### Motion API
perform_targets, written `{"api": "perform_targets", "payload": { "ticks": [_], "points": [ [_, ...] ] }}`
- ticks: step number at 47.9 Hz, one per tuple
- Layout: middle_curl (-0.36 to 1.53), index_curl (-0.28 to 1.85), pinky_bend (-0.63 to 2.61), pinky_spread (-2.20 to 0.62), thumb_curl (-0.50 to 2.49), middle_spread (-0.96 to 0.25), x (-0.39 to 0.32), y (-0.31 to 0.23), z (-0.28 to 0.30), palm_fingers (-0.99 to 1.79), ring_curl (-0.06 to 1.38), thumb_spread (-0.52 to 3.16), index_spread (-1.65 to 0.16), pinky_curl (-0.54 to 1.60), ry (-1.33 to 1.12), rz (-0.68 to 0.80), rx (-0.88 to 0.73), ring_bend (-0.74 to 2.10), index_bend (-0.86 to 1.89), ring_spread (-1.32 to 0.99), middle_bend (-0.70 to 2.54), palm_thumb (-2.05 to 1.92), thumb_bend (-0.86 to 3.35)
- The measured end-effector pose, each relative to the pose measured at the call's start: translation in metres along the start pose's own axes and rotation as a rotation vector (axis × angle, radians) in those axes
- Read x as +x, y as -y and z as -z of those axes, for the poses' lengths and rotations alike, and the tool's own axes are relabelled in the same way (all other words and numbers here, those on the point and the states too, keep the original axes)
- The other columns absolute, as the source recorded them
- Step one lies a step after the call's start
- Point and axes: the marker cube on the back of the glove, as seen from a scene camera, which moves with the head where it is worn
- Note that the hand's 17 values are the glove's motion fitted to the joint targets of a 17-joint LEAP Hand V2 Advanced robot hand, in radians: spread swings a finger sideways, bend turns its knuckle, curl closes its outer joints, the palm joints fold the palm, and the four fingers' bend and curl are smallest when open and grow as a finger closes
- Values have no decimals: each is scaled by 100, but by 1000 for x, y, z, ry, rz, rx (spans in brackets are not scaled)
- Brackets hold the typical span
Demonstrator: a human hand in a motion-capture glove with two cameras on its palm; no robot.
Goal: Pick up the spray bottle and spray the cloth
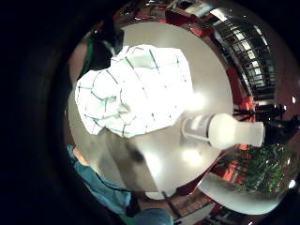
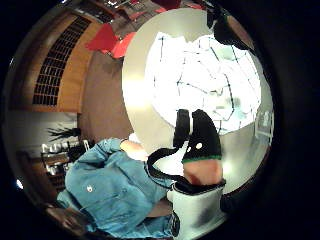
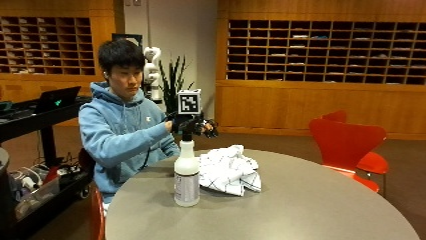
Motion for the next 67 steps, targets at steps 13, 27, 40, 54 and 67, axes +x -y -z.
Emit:
{"api": "perform_targets", "payload": {
  "ticks": [13, 27, 40, 54, 67],
  "points": [
    [23, 24, 34, 10, 25, -7, 14, 4, -8, 74, 22, 88, -28, 22, -109, 10, 15, 31, 17, -3, 31, 59, 32],
    [30, 28, 30, 11, 34, -7, 17, -14, 4, 76, 27, 106, -29, 26, 85, -32, 111, 28, 15, -3, 27, 63, 23],
    [34, 29, 26, 10, 40, -8, 50, -55, 29, 81, 30, 111, -29, 29, 168, -58, 258, 27, 14, -4, 27, 66, 15],
    [38, 29, 22, 9, 44, -9, 124, -100, 70, 86, 33, 111, -28, 31, 377, -59, 430, 28, 13, -6, 28, 70, 7],
    [40, 28, 20, 11, 47, -10, 197, -121, 72, 84, 35, 106, -28, 33, 566, -181, 563, 27, 12, -7, 28, 73, 0]
  ]
}}
